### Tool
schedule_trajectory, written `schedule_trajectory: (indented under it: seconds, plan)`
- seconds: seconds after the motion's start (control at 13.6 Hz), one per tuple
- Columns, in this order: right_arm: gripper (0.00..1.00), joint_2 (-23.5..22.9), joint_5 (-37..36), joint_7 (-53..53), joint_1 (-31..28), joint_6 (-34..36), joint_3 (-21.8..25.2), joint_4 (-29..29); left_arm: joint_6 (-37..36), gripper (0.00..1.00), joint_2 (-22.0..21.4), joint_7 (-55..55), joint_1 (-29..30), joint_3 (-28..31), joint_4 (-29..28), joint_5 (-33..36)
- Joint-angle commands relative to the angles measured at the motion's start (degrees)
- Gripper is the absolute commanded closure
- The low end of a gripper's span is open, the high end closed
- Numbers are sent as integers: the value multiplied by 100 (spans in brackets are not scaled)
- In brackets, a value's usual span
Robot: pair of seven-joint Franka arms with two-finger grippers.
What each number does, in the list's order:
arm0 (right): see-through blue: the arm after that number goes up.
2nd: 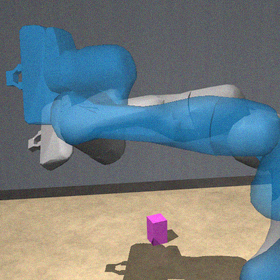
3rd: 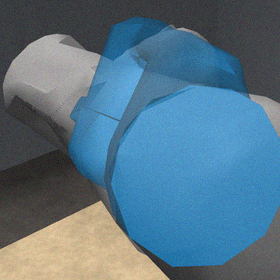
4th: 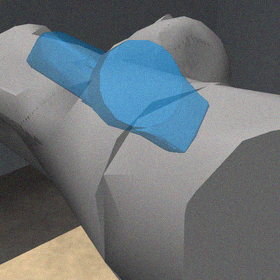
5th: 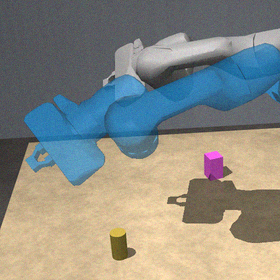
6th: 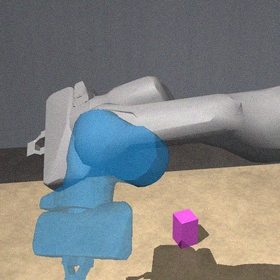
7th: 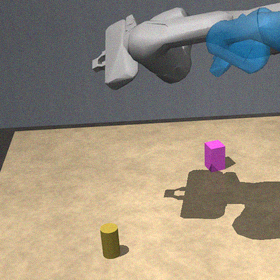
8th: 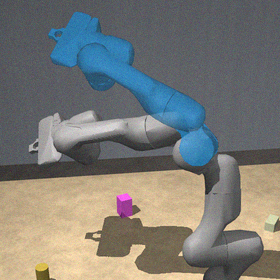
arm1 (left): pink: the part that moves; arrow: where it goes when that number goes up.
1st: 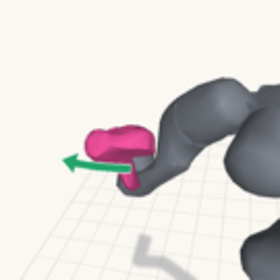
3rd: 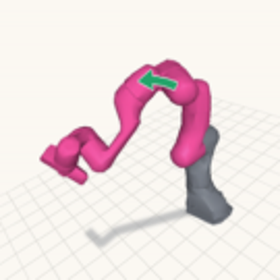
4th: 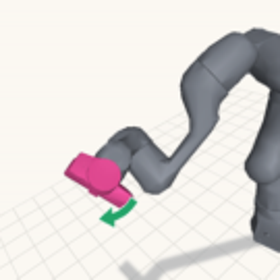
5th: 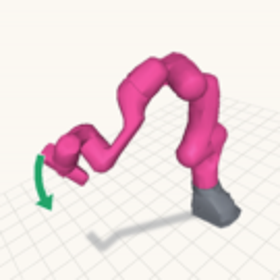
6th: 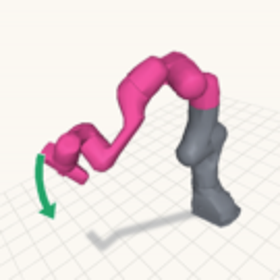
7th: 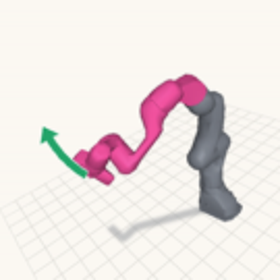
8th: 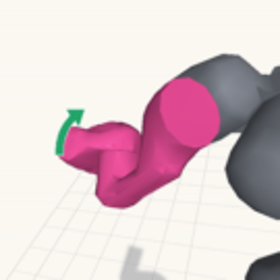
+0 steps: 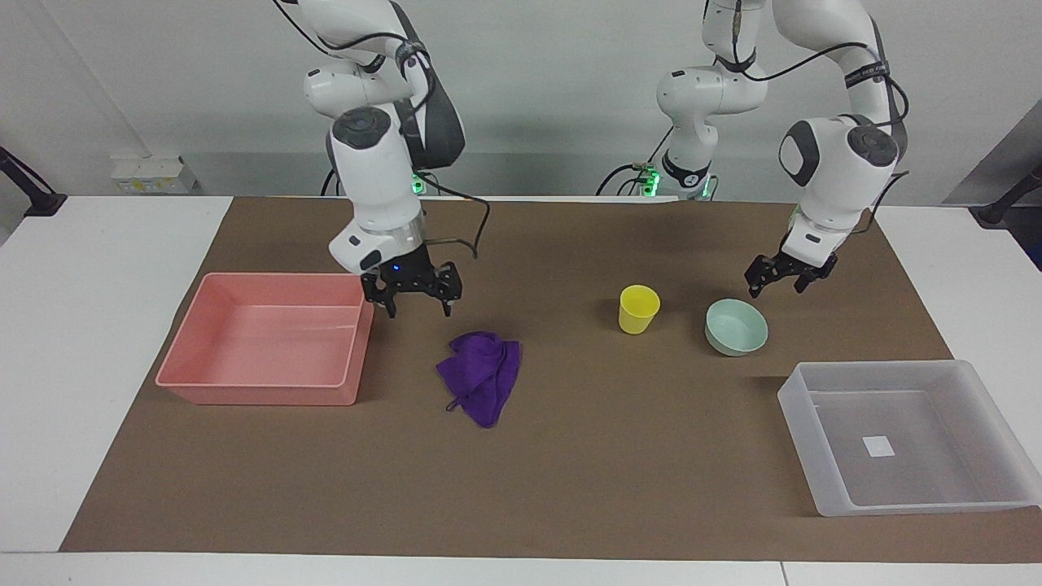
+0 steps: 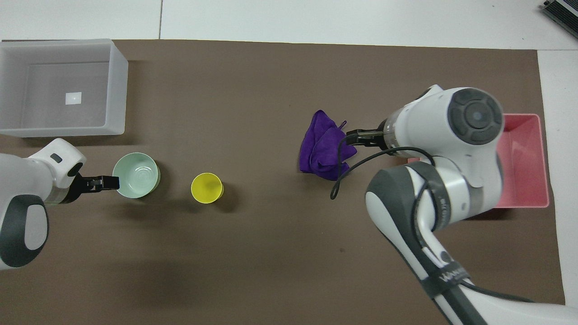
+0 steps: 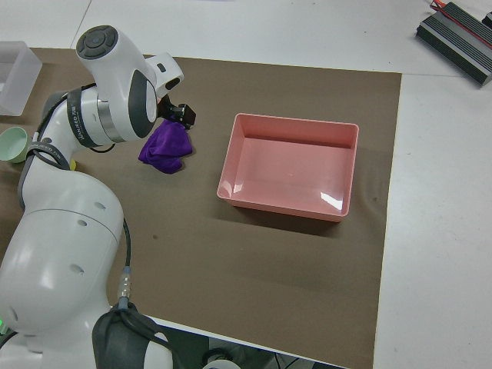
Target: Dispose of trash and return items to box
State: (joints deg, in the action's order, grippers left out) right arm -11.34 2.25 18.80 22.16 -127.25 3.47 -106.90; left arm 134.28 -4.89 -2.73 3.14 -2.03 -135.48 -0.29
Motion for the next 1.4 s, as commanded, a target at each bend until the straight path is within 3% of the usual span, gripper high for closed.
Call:
schedule_trajectory:
  seconds: [0.0, 0.07, 0.15, 0.22, 0.37, 0.44, 0.52, 0.59, 0.66, 0.81, 1.1, 1.33]
  plan:
    - [0, -569, 127, 246, 262, -737, 14, -50, 616, 0, 173, -17, 47, -51, -303, 64]
    - [0, -771, 126, 308, 393, -940, 14, -41, 669, 1, 190, -43, 11, -60, -408, 64]
    - [0, -1000, 126, 387, 507, -1186, 14, -41, 757, 11, 269, -61, 11, -60, -436, 64]
    - [0, -1185, 31, 327, 561, -1327, 22, -50, 810, 54, 383, -26, 11, -60, -436, 64]
    - [0, -1318, 3, 151, 553, -1530, 22, -76, 758, 93, 410, -79, -33, -60, -384, 64]
    - [0, -1327, 3, 63, 553, -1592, 22, -120, 757, 100, 428, -70, -33, -69, -374, 64]
    - [27, -1327, 3, 28, 544, -1619, 22, -120, 714, 100, 454, -70, -33, -69, -340, 56]
    - [78, -1327, 3, 36, 544, -1610, 22, -112, 653, 100, 454, -70, -33, -69, -322, 56]
    - [100, -1327, 3, 97, 552, -1593, 22, -120, 574, 100, 463, -61, -42, -78, -235, 56]
    - [100, -1318, 3, 316, 561, -1566, 40, -120, -21, 100, 533, -35, -33, -78, 281, 47]
    - [100, -1231, -444, 1010, 588, -1287, 58, -59, -1683, 100, 823, 35, -33, -78, 1898, 29]
    - [100, -723, -471, 1327, 579, -847, 75, -6, -2571, 100, 1068, 53, 11, -78, 2971, 29]
